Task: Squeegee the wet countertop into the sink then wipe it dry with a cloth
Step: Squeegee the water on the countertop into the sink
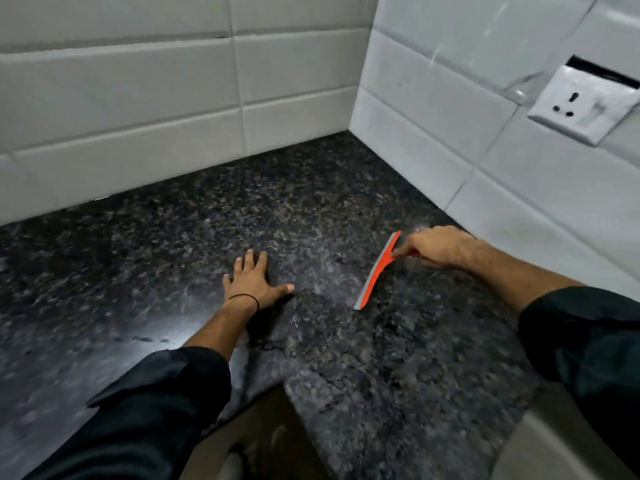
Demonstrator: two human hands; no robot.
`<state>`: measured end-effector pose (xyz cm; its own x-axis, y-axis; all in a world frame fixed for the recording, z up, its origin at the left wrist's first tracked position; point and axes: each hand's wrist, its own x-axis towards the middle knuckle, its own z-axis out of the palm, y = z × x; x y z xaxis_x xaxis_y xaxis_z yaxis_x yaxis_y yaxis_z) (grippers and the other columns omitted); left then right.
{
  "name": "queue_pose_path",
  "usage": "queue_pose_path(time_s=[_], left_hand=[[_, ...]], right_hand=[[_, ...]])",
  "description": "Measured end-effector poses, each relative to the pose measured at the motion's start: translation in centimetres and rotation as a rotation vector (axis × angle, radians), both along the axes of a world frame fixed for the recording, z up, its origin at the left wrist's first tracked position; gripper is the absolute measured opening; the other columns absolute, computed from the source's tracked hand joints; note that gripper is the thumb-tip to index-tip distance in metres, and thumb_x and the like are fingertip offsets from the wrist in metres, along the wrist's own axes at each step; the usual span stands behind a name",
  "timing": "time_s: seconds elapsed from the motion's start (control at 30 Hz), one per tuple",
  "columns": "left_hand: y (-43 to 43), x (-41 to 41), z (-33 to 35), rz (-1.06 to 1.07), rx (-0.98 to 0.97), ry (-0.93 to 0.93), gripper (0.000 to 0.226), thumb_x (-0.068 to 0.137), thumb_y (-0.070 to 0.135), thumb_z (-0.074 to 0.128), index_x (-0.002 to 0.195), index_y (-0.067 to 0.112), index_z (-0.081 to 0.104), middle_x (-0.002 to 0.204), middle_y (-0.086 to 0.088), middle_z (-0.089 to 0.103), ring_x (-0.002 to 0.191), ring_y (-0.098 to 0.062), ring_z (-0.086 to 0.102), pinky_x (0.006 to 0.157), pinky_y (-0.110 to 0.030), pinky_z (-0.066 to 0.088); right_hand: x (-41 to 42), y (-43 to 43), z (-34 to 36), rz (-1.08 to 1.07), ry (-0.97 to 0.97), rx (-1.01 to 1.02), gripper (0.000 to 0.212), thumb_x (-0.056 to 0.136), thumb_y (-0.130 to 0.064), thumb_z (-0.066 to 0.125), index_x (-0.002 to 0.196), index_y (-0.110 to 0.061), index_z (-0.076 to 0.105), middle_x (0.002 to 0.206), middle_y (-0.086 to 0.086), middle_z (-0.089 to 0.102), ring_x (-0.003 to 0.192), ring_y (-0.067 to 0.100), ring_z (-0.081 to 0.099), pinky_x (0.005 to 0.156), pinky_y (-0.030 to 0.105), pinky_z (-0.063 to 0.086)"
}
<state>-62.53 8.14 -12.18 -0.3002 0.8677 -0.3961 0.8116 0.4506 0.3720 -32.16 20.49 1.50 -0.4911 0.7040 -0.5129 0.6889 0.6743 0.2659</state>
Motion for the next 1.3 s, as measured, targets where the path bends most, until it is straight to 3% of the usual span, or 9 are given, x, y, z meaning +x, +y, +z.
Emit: queue_pose_path(time_s=[0.1, 0.17, 0.4, 0.53, 0.7, 0.87, 0.97, 1.07, 1.3], left_hand=[[2.7, 2.1, 0.0, -0.071, 0.005, 0.025, 0.106, 0.078, 0.079, 0.051, 0.157, 0.029, 0.002, 0.165, 0.0, -0.011, 0.152, -0.028, -0.006, 0.12, -0.056, 0.009], [4.5, 3.2, 0.3, -0.104, -0.012, 0.025, 0.108, 0.076, 0.082, 0.049, 0.157, 0.03, -0.001, 0.165, 0.001, -0.014, 0.152, -0.028, -0.007, 0.12, -0.055, 0.008], [8.7, 4.7, -0.6, -0.091, -0.132, 0.053, 0.121, 0.068, 0.081, 0.061, 0.156, 0.032, -0.006, 0.164, 0.0, -0.018, 0.151, -0.031, -0.012, 0.119, -0.06, 0.008], [9.2, 4.4, -1.5, -0.075, -0.109, 0.043, 0.12, 0.067, 0.079, 0.064, 0.156, 0.036, -0.006, 0.164, 0.002, -0.017, 0.151, -0.03, -0.012, 0.119, -0.06, 0.009], [9.6, 4.3, -2.0, -0.061, -0.084, 0.05, 0.121, 0.065, 0.077, 0.067, 0.155, 0.038, -0.003, 0.164, 0.004, -0.015, 0.151, -0.029, -0.01, 0.117, -0.062, 0.01], [9.8, 4.3, -1.7, -0.058, -0.094, 0.04, 0.123, 0.062, 0.076, 0.071, 0.155, 0.04, -0.001, 0.165, 0.004, -0.013, 0.151, -0.029, -0.009, 0.115, -0.065, 0.01], [9.5, 4.3, -1.0, -0.059, -0.086, 0.018, 0.121, 0.063, 0.074, 0.072, 0.156, 0.039, 0.002, 0.165, 0.005, -0.013, 0.151, -0.029, -0.009, 0.115, -0.066, 0.008], [9.1, 4.4, -0.4, -0.065, -0.084, 0.006, 0.12, 0.063, 0.075, 0.071, 0.156, 0.038, 0.004, 0.165, 0.005, -0.011, 0.151, -0.029, -0.008, 0.116, -0.065, 0.007], [7.9, 3.4, 0.2, -0.173, -0.091, -0.015, 0.101, 0.076, 0.072, 0.062, 0.156, 0.034, 0.012, 0.166, 0.002, -0.003, 0.152, -0.028, 0.001, 0.117, -0.061, 0.012]], right_hand=[[1.9, 1.4, 0.7, -0.063, 0.013, 0.019, 0.038, 0.094, -0.039, 0.052, 0.129, -0.054, 0.052, 0.129, -0.007, 0.063, 0.114, 0.024, 0.063, 0.09, 0.035, 0.052], [1.9, 2.8, 1.1, -0.088, 0.11, 0.059, 0.046, 0.091, -0.032, 0.055, 0.128, -0.059, 0.05, 0.125, -0.012, 0.065, 0.109, 0.019, 0.065, 0.085, 0.033, 0.054], [-4.9, 10.7, -0.2, -0.251, 0.438, 0.113, 0.052, 0.086, -0.017, 0.054, 0.128, -0.046, 0.059, 0.116, -0.002, 0.069, 0.106, 0.025, 0.064, 0.078, 0.031, 0.049], [-9.5, 14.7, -2.7, -0.309, 0.464, 0.091, 0.046, 0.086, -0.014, 0.054, 0.123, -0.039, 0.065, 0.119, 0.003, 0.064, 0.109, 0.029, 0.063, 0.089, 0.037, 0.051], [-11.6, 16.4, -5.2, -0.31, 0.402, 0.128, 0.048, 0.096, -0.011, 0.045, 0.135, -0.035, 0.056, 0.133, 0.009, 0.053, 0.12, 0.033, 0.057, 0.097, 0.045, 0.046], [-7.4, 13.9, -5.2, -0.396, 0.349, 0.114, 0.043, 0.093, -0.022, 0.052, 0.135, -0.027, 0.056, 0.127, 0.006, 0.064, 0.114, 0.03, 0.062, 0.093, 0.04, 0.048], [-2.7, 10.2, -3.8, -0.415, 0.297, 0.106, 0.043, 0.093, -0.023, 0.053, 0.135, -0.034, 0.056, 0.128, 0.007, 0.063, 0.115, 0.03, 0.062, 0.095, 0.039, 0.048], [2.5, 6.7, -3.4, -0.493, 0.244, 0.108, 0.038, 0.095, -0.027, 0.05, 0.132, -0.027, 0.056, 0.132, 0.011, 0.061, 0.117, 0.032, 0.06, 0.095, 0.04, 0.048], [15.3, -2.2, -1.6, -0.697, 0.146, 0.098, 0.034, 0.092, -0.041, 0.055, 0.125, -0.043, 0.061, 0.126, 0.001, 0.066, 0.111, 0.027, 0.063, 0.093, 0.035, 0.052]])
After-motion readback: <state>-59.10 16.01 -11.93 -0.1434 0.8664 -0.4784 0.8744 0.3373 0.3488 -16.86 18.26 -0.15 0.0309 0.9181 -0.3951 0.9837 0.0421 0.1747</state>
